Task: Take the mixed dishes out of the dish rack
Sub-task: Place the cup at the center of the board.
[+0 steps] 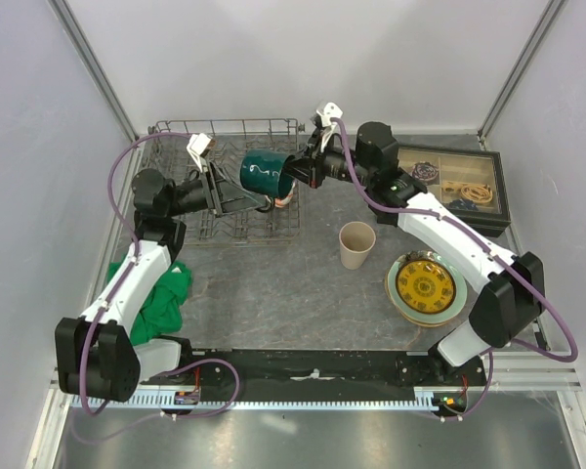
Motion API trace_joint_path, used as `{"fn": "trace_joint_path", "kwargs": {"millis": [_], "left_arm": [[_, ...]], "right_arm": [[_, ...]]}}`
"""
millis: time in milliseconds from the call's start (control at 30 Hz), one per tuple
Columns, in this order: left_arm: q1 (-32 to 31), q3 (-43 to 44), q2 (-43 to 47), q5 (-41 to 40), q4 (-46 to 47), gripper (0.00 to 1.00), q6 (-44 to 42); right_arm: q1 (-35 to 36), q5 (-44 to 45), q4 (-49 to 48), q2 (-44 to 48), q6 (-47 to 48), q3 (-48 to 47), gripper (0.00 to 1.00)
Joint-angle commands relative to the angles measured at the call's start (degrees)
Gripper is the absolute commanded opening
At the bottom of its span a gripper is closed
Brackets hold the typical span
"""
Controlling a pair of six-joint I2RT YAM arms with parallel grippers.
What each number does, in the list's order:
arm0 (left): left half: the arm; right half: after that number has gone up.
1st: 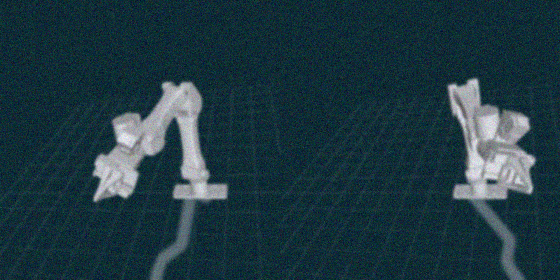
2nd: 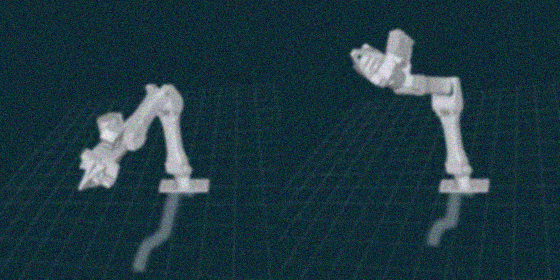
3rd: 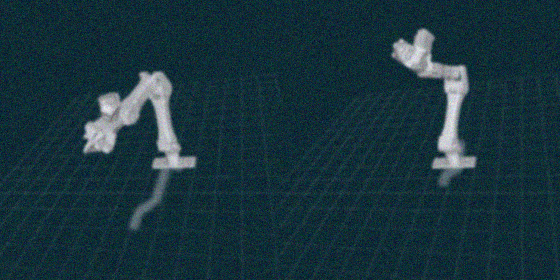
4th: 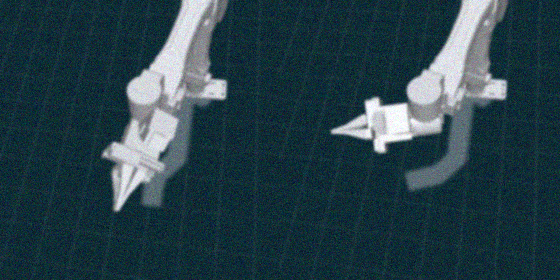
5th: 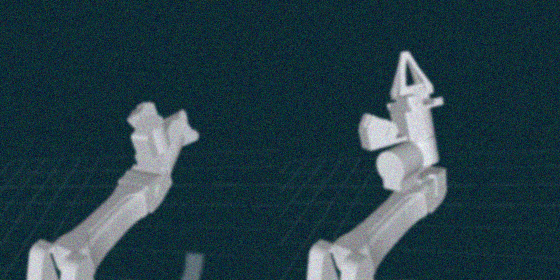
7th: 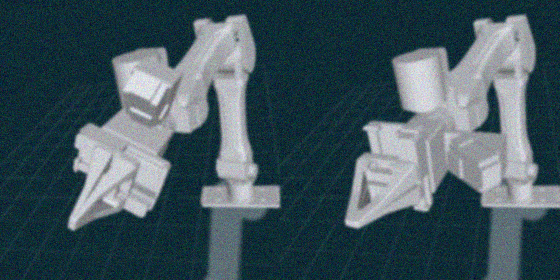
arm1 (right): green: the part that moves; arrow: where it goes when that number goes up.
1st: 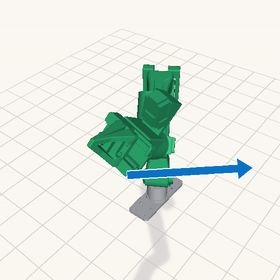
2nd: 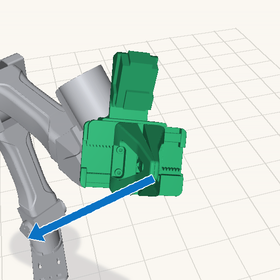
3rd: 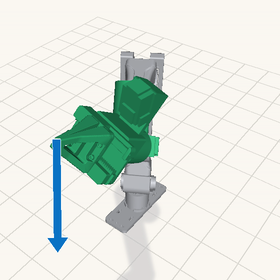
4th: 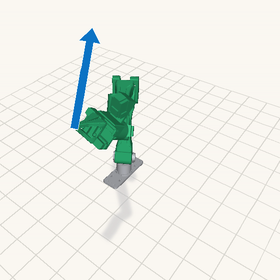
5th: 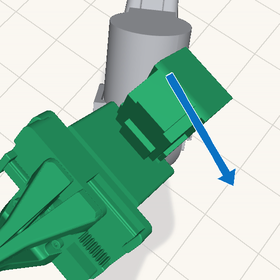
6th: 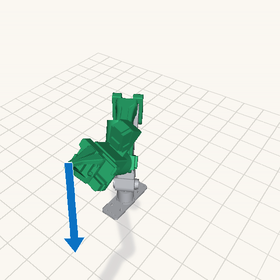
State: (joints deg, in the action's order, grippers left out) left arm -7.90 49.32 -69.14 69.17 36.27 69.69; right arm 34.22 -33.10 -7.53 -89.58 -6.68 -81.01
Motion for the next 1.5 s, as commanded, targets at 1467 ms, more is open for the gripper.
{"fn": "trace_joint_path", "kwargs": {"millis": [1467], "left_arm": [[3.24, 26.88, -1.26, -36.47, -64.92, 0.91, -60.81]], "right_arm": [[-1.78, 21.68, 69.49, 19.09, 37.79, 6.91, 0.0]]}}
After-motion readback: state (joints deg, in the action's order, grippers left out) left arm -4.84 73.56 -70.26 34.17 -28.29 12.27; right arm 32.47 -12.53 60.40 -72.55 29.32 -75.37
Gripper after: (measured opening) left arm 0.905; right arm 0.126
